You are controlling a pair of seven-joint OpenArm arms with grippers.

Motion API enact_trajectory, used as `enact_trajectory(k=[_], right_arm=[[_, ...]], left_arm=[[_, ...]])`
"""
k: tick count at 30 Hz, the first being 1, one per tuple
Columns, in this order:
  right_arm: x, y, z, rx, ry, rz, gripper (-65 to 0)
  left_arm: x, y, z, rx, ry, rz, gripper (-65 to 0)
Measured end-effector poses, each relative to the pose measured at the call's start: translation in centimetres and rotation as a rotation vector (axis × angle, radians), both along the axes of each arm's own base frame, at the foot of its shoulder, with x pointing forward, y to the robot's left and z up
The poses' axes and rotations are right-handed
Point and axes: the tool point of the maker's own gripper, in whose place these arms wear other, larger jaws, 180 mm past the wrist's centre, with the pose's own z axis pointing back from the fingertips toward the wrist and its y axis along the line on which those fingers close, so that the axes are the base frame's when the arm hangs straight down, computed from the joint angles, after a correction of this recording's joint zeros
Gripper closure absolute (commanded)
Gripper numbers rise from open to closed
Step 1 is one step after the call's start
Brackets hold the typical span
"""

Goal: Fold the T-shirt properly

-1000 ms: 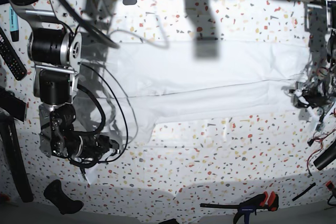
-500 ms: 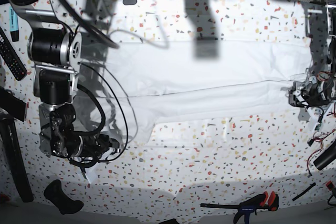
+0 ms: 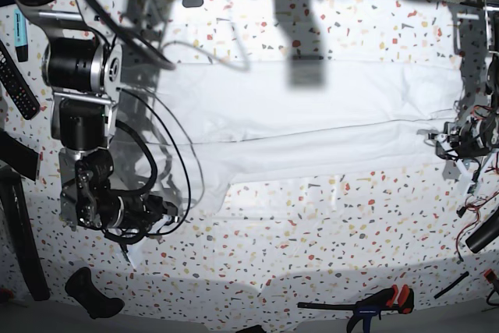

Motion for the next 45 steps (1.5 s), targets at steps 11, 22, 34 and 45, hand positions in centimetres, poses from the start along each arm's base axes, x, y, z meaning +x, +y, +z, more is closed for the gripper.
enact_trajectory(k=[11, 22, 34, 45], right_arm=[[-2.8, 0.4, 1.8, -0.094, -0.153, 0.051, 0.0], [-10.8, -2.8, 1.2, -0.277, -0.22, 0.119, 0.0], [-17.6, -6.1, -1.1, -0.529, -0.21, 0.219, 0.0], [-19.5, -7.6, -2.7, -0.638, -0.192, 0.253, 0.0]], left_arm=[[1.3, -2.5, 3.9, 0.031, -0.087, -0.095, 0.0], [0.0, -5.8, 7.0, 0.064, -0.152, -0.219, 0.0], [-6.6, -8.3, 6.2, 0.162, -0.132, -0.374, 0.0], [-10.6, -4.7, 2.9, 0.343, -0.033, -0.372, 0.0]])
